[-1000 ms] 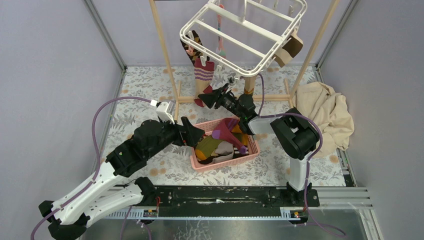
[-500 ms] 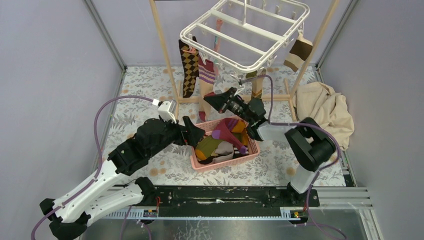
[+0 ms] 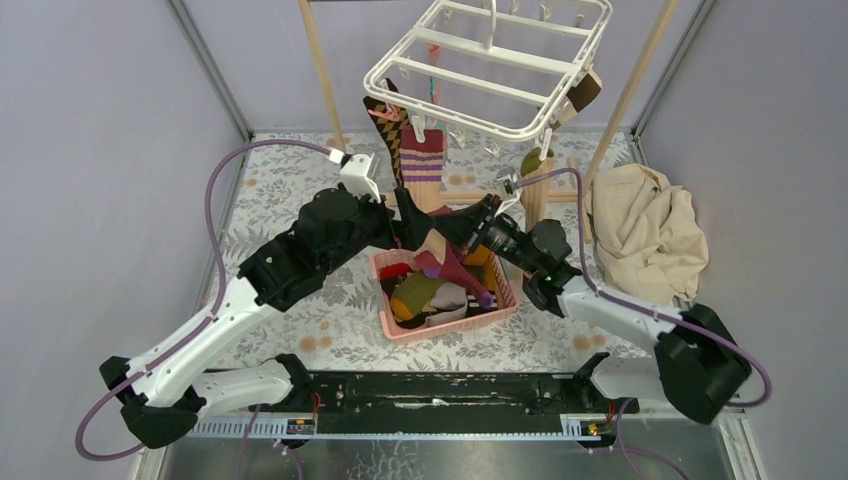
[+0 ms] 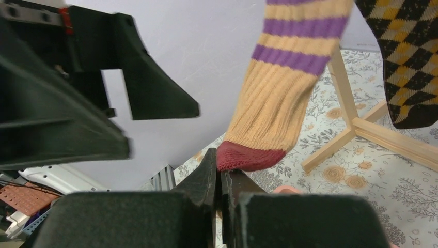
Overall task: Remove the socks clipped to the hanger
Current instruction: Remove the sock from the hanger.
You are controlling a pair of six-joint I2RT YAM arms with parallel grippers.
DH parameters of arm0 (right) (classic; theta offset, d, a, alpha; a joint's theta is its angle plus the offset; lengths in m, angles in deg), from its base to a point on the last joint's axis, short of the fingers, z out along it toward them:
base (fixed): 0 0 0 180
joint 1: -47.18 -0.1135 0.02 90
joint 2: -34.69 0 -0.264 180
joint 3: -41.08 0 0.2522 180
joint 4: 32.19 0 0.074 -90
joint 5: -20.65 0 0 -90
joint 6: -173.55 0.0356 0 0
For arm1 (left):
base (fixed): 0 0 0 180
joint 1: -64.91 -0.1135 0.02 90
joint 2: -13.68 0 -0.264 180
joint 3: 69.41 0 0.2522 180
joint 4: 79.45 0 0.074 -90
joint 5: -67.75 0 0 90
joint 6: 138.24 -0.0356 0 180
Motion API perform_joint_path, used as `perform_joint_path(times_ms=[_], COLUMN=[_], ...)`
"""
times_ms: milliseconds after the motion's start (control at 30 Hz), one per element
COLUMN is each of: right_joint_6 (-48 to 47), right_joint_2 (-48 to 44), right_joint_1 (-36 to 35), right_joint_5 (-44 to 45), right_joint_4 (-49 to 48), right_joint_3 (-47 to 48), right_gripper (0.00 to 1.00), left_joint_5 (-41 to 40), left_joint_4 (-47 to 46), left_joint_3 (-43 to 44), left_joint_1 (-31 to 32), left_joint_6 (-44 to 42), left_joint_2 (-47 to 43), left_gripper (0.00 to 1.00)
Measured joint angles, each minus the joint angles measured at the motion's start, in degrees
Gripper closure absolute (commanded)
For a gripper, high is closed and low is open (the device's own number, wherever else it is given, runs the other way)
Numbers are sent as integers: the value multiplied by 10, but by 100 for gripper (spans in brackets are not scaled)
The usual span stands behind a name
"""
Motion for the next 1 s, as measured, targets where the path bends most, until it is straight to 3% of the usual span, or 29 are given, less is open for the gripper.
perform_joint_path(times_ms=[433, 700, 1000], right_joint_6=[-56, -101, -122], right_joint_2=[-218, -259, -260], right_joint_1=[-3, -4, -4], right_joint_5=[14, 56, 61], right_joint_4=[229, 356, 421], right_joint_3=[5, 43, 65], right_gripper=[100, 100, 100], left_joint_5=[26, 63, 98], left_joint_4=[-35, -63, -132], left_joint_3=[-50, -82, -68], left_joint_1=[-4, -4, -26], left_joint_6=[-6, 2, -20], left_joint_2=[-30, -24, -4], left_gripper=[1, 1, 1])
